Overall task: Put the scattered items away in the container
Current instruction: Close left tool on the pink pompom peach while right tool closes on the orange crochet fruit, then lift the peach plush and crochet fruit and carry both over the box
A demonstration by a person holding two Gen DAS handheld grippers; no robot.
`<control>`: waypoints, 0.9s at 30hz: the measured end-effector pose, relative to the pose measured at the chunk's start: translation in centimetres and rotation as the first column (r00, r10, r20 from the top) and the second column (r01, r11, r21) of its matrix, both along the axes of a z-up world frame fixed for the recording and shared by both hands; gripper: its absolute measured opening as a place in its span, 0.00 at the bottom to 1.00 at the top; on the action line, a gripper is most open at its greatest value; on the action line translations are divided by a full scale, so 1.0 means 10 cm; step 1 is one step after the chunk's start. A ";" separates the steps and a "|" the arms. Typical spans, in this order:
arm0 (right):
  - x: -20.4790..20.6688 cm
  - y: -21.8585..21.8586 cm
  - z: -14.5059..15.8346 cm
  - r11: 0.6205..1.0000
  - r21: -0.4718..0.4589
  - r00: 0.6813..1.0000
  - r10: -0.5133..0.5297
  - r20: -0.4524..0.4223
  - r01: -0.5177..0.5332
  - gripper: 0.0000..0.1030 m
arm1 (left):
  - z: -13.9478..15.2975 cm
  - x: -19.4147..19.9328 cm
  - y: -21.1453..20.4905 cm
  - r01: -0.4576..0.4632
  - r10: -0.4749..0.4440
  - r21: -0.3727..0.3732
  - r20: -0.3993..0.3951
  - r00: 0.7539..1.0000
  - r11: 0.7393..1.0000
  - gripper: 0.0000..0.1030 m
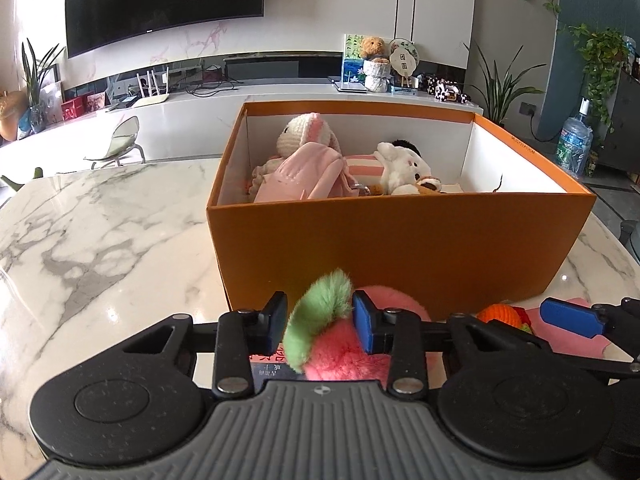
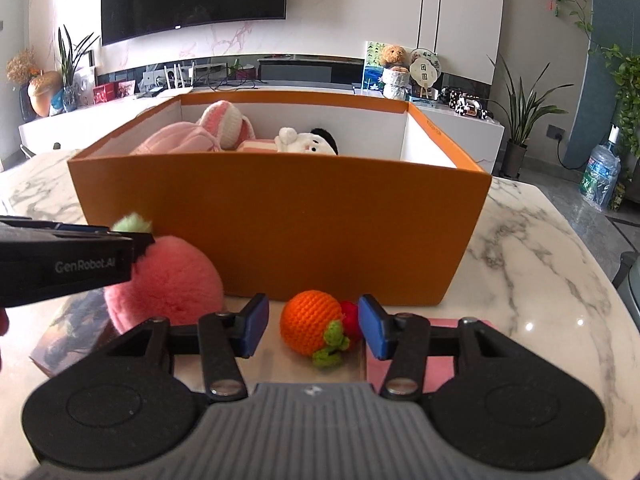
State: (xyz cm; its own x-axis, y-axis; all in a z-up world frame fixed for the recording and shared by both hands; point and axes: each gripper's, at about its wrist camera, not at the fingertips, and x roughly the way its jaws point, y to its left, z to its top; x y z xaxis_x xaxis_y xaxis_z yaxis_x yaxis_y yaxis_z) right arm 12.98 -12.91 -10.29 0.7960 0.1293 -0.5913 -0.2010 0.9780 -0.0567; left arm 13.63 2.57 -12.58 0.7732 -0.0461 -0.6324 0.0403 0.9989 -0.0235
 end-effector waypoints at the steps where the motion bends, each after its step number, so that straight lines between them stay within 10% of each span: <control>1: 0.03 0.01 -0.02 1.000 -0.007 1.000 0.002 -0.003 -0.002 0.52 | -0.01 0.01 0.00 0.000 0.000 0.000 -0.002 1.000 1.000 0.36; 10: 0.12 0.12 -0.15 0.992 -0.121 0.999 0.047 0.002 -0.046 0.53 | -0.05 0.05 -0.03 0.041 -0.041 0.009 0.000 0.999 0.999 0.09; 27: -0.03 0.24 -0.19 0.945 -0.315 0.992 0.114 0.059 -0.090 0.48 | 0.15 -0.14 -0.08 0.070 -0.071 0.030 0.037 0.997 0.997 0.05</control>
State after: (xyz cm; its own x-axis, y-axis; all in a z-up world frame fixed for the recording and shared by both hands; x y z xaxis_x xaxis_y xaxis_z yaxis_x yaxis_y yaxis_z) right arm 12.68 -10.54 -12.15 0.8318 0.0308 -0.5542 -0.2819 0.8836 -0.3739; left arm 12.25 1.79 -11.04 0.7922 -0.0835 -0.6046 0.1106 0.9938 0.0076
